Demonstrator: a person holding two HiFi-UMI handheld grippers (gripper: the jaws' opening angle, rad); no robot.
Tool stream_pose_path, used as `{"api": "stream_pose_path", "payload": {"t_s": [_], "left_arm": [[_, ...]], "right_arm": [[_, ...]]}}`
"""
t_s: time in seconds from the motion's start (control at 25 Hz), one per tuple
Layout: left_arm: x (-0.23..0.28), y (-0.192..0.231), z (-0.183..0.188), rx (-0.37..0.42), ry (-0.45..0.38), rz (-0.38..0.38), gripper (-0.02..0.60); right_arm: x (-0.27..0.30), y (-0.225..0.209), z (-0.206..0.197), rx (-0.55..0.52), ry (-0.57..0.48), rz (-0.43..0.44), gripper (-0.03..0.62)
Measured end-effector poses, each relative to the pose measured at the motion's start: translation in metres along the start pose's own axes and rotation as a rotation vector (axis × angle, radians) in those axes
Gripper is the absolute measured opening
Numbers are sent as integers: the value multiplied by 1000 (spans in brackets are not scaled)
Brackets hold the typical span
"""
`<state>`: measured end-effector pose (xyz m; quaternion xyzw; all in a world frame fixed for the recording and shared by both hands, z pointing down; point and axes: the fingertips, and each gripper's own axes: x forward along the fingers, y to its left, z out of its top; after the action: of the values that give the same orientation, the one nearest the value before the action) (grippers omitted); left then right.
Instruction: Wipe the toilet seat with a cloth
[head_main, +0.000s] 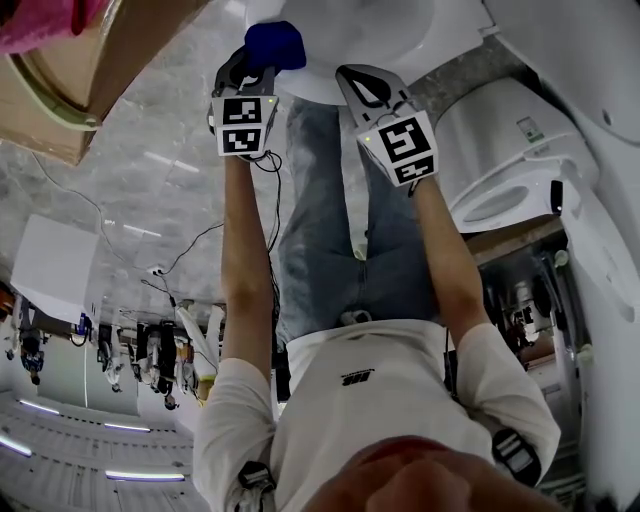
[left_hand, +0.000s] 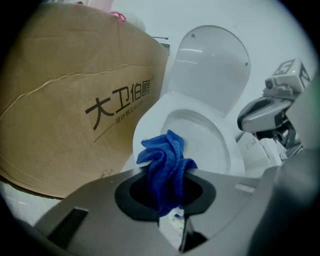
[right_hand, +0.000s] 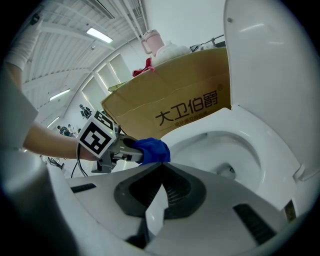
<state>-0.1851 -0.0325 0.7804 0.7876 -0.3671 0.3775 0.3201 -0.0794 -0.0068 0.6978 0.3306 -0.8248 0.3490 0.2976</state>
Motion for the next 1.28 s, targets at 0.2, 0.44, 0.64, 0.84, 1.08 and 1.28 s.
{"api": "stream_pose_path", "payload": {"t_s": [0.2,0.44,0.64,0.84,1.08,1.28], "left_arm": [[7,12,14,-13,-8,22,75],[16,24,33,-19,-22,38,75],[24,30,52,-21,-37,50,75],[33,35,68,-19,-47,54,75],[45,40,91,-4,-52,54,75],[55,41,110,10,-54,51,75]], "right_arm": [[3,-11,8,-7,5,5,-5],[8,-24,22,-9,-3,3,-5],[9,-33,29,-6,-9,4,-5],[9,-44,31,5,-9,2,-5],[7,-60,38,17,-12,-6,-5],[6,-75,47,30,-24,-15,-5]]}}
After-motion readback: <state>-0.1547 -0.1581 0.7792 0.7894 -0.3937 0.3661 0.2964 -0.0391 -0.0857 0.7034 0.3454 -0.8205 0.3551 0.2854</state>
